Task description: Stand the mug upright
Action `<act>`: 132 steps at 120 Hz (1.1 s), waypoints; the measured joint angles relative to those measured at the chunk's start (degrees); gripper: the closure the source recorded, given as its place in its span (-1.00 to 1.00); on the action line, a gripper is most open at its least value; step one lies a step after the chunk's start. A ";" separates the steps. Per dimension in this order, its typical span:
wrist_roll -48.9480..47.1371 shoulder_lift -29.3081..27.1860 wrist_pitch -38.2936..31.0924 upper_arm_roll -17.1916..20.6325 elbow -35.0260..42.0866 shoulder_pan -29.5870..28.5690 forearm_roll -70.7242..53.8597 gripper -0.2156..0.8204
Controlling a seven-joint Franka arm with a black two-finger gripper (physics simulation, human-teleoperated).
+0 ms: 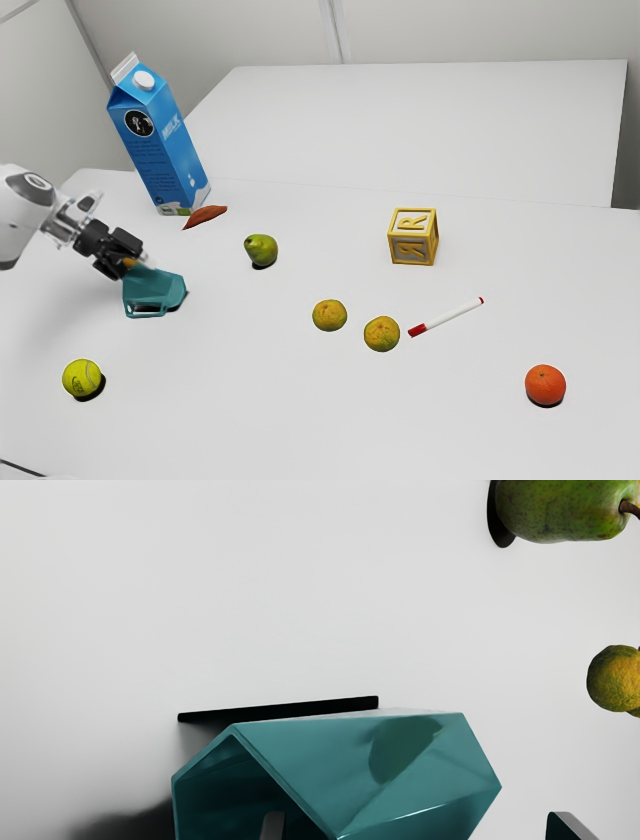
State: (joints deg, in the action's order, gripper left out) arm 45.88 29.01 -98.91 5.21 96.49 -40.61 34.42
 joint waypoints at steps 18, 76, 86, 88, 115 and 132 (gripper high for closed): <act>0.81 0.03 -0.39 -0.01 0.25 0.00 1.56 -0.24; 2.28 -2.11 -1.08 0.19 2.00 -0.09 2.04 0.71; 2.35 -3.16 -1.19 0.26 2.81 -0.09 1.97 0.78; 2.37 -3.47 -1.20 0.26 3.08 -0.09 1.96 0.79; 2.55 -8.92 -1.05 0.81 7.42 0.00 2.02 0.90; 2.59 -13.43 -1.02 0.81 10.44 1.05 1.88 0.91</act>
State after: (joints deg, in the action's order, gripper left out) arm 48.46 15.58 -99.93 6.02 106.93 -39.56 36.30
